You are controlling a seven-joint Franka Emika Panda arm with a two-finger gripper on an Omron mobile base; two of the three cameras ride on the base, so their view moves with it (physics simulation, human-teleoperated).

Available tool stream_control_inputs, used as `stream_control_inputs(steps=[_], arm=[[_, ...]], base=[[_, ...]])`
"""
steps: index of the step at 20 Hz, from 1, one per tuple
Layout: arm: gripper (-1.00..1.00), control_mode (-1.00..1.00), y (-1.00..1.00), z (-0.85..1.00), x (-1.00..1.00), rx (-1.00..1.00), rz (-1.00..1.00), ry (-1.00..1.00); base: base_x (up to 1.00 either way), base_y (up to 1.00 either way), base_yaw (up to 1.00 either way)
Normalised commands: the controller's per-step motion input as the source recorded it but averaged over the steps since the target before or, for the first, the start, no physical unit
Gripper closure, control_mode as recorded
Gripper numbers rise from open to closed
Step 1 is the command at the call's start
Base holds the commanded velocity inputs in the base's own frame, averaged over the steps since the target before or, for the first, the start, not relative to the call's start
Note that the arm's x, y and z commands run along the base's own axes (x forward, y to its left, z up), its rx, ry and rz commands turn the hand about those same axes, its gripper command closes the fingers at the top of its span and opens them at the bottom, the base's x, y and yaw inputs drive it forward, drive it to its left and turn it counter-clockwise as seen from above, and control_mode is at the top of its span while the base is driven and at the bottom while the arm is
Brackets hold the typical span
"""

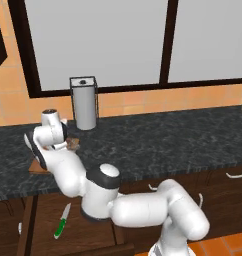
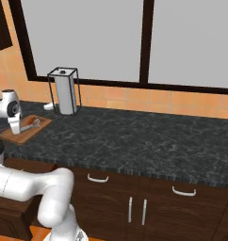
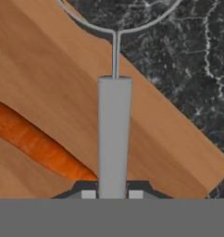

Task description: Place the appropriate cutting tool for cutting the carrot skin on the cutting board.

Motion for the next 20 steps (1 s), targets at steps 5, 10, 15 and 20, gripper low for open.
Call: stream_control_inputs(steps=[5, 10, 15, 20], arm=[[-1.0, -1.0, 0.0, -0.43, -0.04, 0.0, 0.02, 0.0], [-1.0, -1.0, -0.18, 0.08, -0.5, 0.0, 0.0, -0.12], [-1.0, -1.0, -0.34, 0.54, -0.78, 0.0, 0.0, -0.19], [-1.0, -1.0, -0.42, 0.33, -0.61, 0.0, 0.0, -0.14]], base=[[0.0, 0.0, 0.0], [0.0, 0.0, 0.0], [0.0, 0.0, 0.0], [0.0, 0.0, 0.0]])
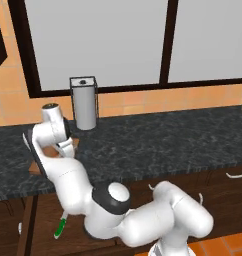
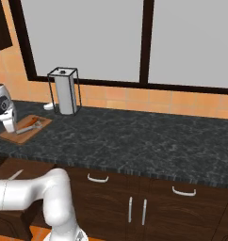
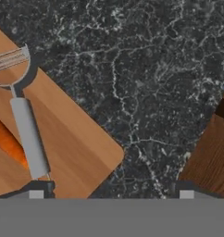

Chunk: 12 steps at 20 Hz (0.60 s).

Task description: Place the appropriate cutting tool for cutting the carrot skin on the cutting board.

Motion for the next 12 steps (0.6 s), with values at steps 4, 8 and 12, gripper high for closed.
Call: stream_control_inputs(steps=[4, 8, 12], arm=[[-1.0, -1.0, -0.59, 0.11, -0.07, 0.01, 0.0, -0.01], [-1.0, -1.0, -0.78, 0.12, 0.12, 0.05, 0.0, 0.0], [-1.0, -1.0, -0.86, 0.19, 0.2, 0.07, 0.0, 0.0]], base=[[0.0, 0.0, 0.0], [0.0, 0.0, 0.0], [0.0, 0.0, 0.0]])
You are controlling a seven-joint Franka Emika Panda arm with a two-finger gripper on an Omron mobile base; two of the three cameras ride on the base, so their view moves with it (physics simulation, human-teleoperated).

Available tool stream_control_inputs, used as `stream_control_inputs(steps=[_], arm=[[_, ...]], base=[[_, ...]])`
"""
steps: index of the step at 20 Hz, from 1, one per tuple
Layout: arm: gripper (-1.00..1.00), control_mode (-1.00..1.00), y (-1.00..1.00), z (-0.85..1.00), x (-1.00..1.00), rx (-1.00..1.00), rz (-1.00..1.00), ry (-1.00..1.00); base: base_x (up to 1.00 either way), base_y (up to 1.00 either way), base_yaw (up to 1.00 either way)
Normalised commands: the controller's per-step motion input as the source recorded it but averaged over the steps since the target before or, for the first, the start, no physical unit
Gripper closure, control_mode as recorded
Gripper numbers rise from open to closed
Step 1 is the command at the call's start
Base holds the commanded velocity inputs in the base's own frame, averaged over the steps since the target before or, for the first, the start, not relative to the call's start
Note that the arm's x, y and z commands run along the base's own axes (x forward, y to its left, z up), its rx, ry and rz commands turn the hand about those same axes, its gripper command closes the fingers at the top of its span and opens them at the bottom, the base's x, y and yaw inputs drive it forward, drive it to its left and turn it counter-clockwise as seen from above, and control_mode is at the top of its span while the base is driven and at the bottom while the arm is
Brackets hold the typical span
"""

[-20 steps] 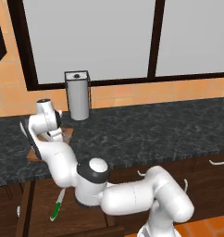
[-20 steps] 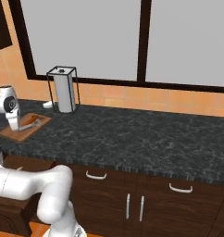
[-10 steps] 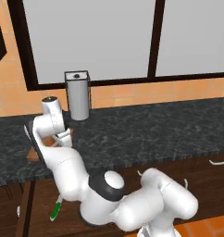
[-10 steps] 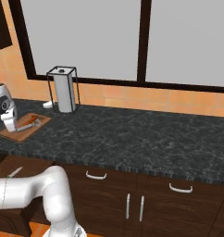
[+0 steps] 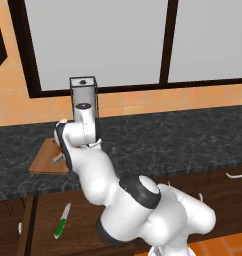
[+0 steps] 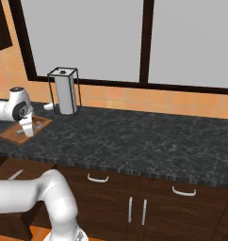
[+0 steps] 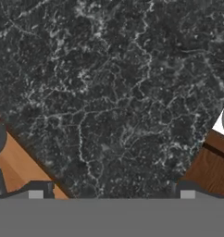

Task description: Place the appropriate cutting tool for cutting the carrot skin on the cutting board.

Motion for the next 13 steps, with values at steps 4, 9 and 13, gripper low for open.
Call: stream_control_inputs(steps=[4, 9, 13], arm=[[-1.0, -1.0, -0.86, 0.19, 0.18, 0.07, 0.0, 0.0], [-1.0, -1.0, -0.85, 0.22, 0.15, 0.07, 0.0, 0.0], [-1.0, -1.0, -0.83, 0.25, 0.08, 0.07, 0.0, 0.0]], base=[[0.0, 0.0, 0.0], [0.0, 0.0, 0.0], [0.0, 0.0, 0.0]])
